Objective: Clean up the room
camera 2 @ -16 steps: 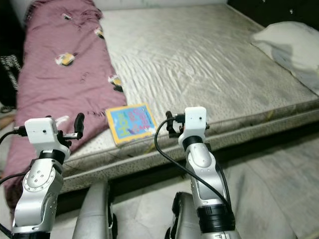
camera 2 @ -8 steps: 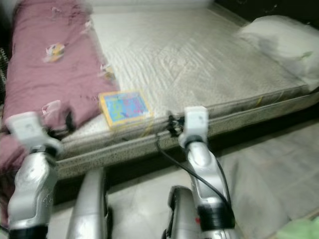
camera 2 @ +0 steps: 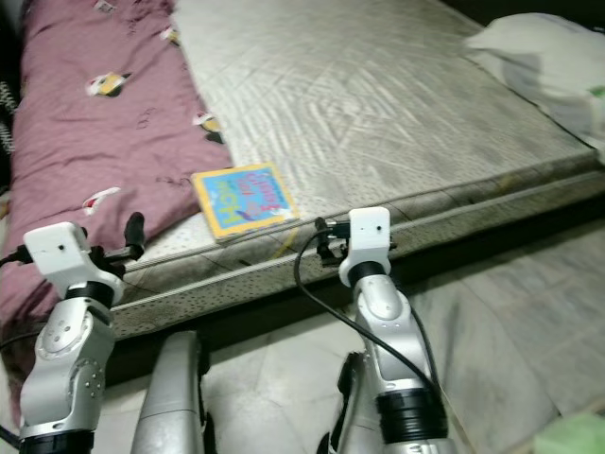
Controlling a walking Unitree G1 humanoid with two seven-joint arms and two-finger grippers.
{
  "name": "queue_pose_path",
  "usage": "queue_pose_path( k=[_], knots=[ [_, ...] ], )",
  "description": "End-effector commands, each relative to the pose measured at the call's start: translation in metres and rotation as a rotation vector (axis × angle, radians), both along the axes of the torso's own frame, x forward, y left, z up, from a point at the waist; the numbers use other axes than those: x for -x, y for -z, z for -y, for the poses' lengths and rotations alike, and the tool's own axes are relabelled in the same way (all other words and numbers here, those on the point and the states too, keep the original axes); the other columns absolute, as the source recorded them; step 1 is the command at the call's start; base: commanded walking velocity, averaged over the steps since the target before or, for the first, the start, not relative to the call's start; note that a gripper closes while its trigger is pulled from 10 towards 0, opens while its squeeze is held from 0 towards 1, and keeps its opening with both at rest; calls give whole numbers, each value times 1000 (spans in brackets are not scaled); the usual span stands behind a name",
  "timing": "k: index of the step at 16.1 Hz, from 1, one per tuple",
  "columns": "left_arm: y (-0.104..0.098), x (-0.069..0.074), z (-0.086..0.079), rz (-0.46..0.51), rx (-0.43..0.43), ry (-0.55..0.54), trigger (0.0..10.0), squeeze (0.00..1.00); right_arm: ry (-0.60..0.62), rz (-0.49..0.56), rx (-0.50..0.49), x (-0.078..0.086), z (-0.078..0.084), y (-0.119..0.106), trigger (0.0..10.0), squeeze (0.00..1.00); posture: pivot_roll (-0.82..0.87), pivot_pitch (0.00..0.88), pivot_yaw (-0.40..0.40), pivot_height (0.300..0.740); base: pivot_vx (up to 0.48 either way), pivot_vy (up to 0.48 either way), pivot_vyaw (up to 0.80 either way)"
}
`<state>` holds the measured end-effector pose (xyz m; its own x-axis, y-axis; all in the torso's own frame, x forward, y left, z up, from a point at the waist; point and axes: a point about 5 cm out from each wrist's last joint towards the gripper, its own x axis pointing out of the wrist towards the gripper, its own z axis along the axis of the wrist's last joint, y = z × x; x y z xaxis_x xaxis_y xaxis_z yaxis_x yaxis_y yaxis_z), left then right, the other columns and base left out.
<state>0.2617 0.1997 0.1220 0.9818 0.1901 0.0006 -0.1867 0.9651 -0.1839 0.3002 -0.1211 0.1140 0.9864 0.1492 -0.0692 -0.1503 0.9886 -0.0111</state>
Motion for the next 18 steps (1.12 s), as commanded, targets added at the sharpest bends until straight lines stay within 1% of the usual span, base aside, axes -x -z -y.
queue_pose_path(
  k=[1,13,15,18],
  knots=[
    [-2,0,3,10,3,10,10000,0,9,4,7,0,4,-1,10000,0,54,54,-42,534,259,0,0],
    [0,0,6,11,26,14,10000,0,3,-1,13,1,7,-2,10000,0,42,71,-51,534,295,0,0],
    [1,-2,6,-1,20,-2,10000,0,2,0,14,1,7,-2,10000,0,40,72,-51,534,0,0,0],
    [6,-7,4,-31,55,-20,10000,0,3,3,20,4,12,-3,10000,0,22,76,-52,534,0,0,0]
  ],
)
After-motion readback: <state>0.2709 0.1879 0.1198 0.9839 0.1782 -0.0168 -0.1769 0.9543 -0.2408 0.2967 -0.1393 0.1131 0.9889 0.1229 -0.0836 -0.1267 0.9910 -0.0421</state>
